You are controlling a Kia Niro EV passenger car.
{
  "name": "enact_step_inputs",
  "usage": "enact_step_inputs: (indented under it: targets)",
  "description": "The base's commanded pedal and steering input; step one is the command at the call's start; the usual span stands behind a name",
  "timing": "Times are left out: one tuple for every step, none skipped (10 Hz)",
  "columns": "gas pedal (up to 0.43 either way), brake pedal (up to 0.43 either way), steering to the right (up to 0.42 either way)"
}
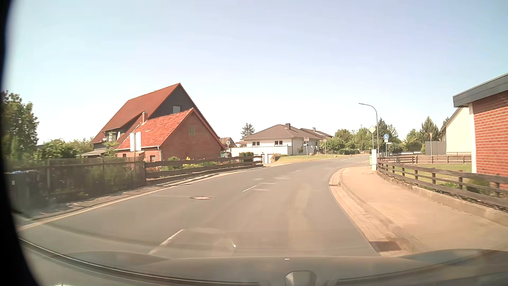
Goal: Follow the waypoints while adhering to traffic rules and regulations
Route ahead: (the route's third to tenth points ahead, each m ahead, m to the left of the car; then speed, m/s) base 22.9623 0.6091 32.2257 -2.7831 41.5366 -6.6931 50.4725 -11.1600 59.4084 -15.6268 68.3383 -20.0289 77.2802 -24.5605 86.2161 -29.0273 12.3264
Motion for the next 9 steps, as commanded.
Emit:
enact_step_inputs:
  targets:
    - [0.039, 0.006, 0.051]
    - [0.039, 0.006, 0.051]
    - [0.047, 0.006, 0.051]
    - [0.047, 0.006, 0.051]
    - [0.047, 0.006, 0.051]
    - [0.059, 0.006, 0.050]
    - [0.059, 0.006, 0.049]
    - [0.059, 0.006, 0.047]
    - [0.079, 0.006, 0.047]
